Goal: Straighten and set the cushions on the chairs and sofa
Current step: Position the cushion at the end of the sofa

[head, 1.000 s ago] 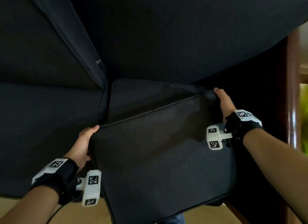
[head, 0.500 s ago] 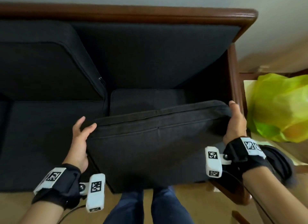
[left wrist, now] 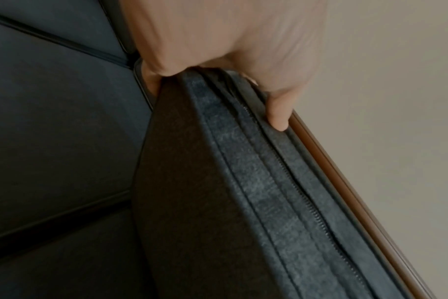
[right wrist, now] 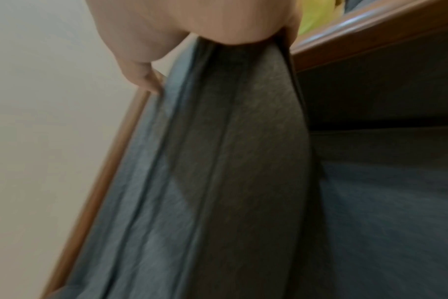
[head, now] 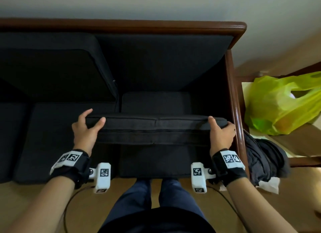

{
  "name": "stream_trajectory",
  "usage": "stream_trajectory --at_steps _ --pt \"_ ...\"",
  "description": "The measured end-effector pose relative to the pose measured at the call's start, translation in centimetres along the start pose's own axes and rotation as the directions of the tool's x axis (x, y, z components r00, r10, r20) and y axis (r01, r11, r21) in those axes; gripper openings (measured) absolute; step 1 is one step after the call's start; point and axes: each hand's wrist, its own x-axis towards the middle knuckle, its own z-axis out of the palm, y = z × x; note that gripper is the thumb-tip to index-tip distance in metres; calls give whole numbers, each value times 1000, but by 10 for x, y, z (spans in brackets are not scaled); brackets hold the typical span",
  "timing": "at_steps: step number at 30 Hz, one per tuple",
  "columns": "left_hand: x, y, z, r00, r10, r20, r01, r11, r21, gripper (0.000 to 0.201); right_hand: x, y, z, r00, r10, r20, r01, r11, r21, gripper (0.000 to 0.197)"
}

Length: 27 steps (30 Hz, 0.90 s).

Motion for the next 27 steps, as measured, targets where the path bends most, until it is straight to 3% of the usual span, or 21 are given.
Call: stream_trajectory --at_steps 2,4,6,8,10,11,13,14,15,17,19,21,23,27 --pt "1 5 1 1000 18 7 -18 999 28 53 -11 -16 4 999 -45 -13 44 994 -95 77" --pt "2 6 2 1000 24 7 -24 998 56 54 -30 -31 11 984 -179 -3 176 969 -175 76" --pt "1 5 1 999 36 14 -37 997 62 54 -54 -39 26 935 -346 81 355 919 -173 74" --pt "0 0 -3 999 43 22 -44 998 41 53 -79 -45 48 848 -469 246 508 851 -130 75" --pt "-2 -7 -6 998 50 35 -51 998 23 52 -105 -47 76 703 -535 468 648 753 -112 81" --pt "-3 -10 -8 998 56 41 -57 998 20 52 -119 -48 90 602 -536 592 724 679 -121 87" --pt "-6 -17 -11 997 53 51 -54 998 27 52 -145 -43 117 373 -460 806 887 432 -164 101" --pt "-7 -21 -13 998 41 56 -43 999 24 53 -157 -37 128 286 -408 867 944 273 -183 108" --pt "-8 -25 -15 998 29 61 -30 999 18 53 -167 -29 136 242 -369 897 970 123 -211 115" --pt "-10 -33 -20 997 18 76 -18 1000 0 52 -183 -12 145 263 -345 901 946 -90 -311 123" --pt "-11 -41 -26 995 18 101 -17 1000 -7 51 -193 2 147 304 -361 882 908 -171 -383 127" --pt "-14 -46 -32 992 8 128 -10 1000 11 50 -197 7 147 294 -387 874 901 -194 -389 128" --pt "-17 -48 -37 986 32 161 -36 999 26 48 -193 8 147 251 -426 870 914 -193 -358 124" --pt "-28 -48 -49 940 179 290 -184 983 -12 60 -184 -8 132 213 -432 876 924 -204 -325 106"
